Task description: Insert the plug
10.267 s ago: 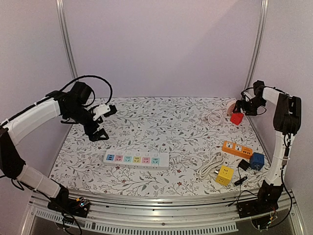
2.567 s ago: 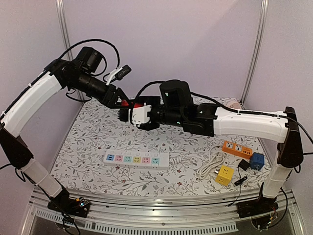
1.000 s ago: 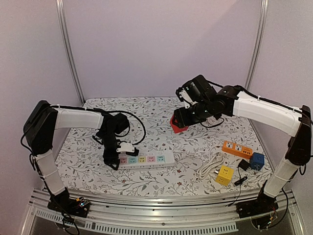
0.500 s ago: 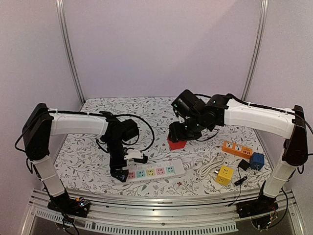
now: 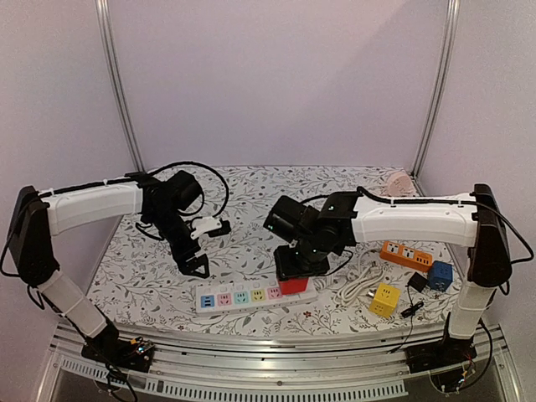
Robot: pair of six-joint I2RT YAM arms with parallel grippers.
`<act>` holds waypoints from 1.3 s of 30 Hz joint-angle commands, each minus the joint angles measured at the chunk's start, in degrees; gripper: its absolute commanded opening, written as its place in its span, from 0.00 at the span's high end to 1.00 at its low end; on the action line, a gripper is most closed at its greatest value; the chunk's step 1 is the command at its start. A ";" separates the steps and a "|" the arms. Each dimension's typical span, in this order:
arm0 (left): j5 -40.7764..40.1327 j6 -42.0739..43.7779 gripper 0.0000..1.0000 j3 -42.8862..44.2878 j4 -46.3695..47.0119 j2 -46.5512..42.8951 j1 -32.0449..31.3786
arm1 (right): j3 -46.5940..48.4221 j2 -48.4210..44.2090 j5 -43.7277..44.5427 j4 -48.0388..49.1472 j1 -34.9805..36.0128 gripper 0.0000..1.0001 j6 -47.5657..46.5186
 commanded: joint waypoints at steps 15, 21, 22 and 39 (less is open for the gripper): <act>-0.55 -3.20 0.00 -5.55 8.09 -6.78 1.20 | 2.96 3.26 11.12 -5.04 3.30 1.00 7.29; -1.15 -2.76 0.01 -5.51 7.70 -6.78 1.23 | 1.69 3.66 7.90 -1.72 3.41 1.00 7.17; -1.05 -2.76 0.00 -5.61 7.69 -6.78 1.23 | 1.70 3.93 7.14 -1.07 3.41 1.00 7.01; -1.08 -2.49 0.00 -5.55 7.65 -6.01 1.23 | -0.08 5.82 4.69 -3.28 3.07 1.00 4.00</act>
